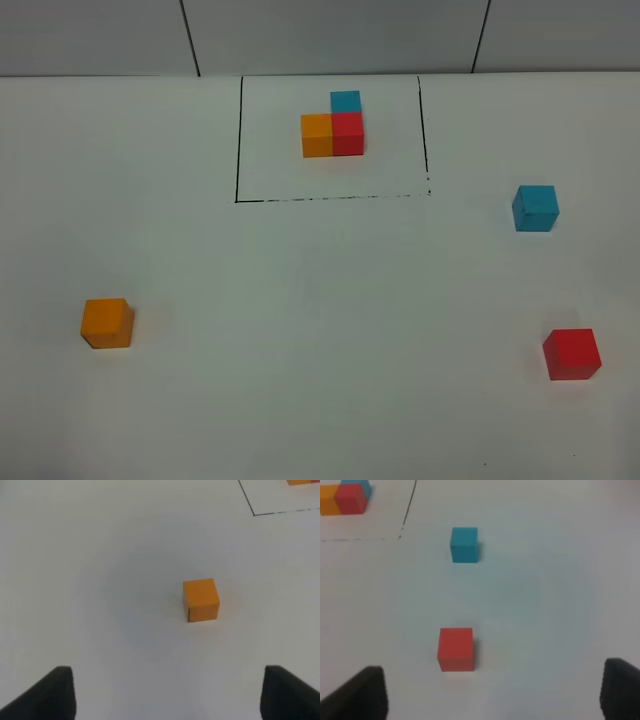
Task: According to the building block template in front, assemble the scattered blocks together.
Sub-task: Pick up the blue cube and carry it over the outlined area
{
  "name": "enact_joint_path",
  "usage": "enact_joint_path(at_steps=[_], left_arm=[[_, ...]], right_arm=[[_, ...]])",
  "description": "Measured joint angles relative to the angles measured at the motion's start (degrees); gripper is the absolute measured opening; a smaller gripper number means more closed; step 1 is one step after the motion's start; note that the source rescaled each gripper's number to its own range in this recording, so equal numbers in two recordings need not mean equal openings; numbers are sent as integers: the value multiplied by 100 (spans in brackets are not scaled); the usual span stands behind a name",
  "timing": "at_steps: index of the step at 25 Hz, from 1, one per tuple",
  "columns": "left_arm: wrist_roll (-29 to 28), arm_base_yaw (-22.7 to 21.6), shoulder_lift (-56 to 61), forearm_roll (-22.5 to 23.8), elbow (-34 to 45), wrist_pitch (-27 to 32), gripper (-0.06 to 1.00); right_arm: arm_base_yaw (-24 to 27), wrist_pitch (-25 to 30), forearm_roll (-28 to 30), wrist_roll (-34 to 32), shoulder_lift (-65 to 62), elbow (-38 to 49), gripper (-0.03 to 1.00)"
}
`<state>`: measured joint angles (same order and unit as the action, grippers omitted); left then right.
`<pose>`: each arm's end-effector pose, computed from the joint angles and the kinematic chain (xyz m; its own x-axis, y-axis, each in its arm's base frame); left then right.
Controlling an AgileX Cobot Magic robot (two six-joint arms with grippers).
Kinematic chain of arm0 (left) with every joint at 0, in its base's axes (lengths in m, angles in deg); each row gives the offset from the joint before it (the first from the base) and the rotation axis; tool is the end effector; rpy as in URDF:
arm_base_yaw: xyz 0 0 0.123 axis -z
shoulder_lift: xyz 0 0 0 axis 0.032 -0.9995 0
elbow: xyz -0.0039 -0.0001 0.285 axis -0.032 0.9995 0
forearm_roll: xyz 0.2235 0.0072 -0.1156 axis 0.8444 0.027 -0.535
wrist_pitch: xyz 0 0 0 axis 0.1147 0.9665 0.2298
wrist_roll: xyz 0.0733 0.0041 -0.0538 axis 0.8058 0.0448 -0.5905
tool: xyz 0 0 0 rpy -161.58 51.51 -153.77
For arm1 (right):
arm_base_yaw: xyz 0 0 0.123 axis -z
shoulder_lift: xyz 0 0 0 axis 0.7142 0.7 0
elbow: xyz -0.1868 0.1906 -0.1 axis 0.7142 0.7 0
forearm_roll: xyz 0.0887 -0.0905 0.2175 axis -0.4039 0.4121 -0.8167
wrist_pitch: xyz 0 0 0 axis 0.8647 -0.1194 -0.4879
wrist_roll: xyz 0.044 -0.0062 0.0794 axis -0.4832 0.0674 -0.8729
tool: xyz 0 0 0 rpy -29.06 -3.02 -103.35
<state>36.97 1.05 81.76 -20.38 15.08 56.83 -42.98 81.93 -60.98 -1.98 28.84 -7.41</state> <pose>-0.0066 -0.0064 0.2791 -0.4403 0.0650 -0.8955 0.0806 0.9962 0.0327 -0.0041 0.0048 0.2777 -0.4674 -0.0262 -0.8836 -0.0209 0.9996 -0.0186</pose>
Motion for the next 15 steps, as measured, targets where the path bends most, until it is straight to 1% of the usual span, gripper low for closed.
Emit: enact_joint_path(at_steps=[15], left_arm=[[0,0,0,0,0,0,71]], right_arm=[[0,0,18,0,0,0,73]])
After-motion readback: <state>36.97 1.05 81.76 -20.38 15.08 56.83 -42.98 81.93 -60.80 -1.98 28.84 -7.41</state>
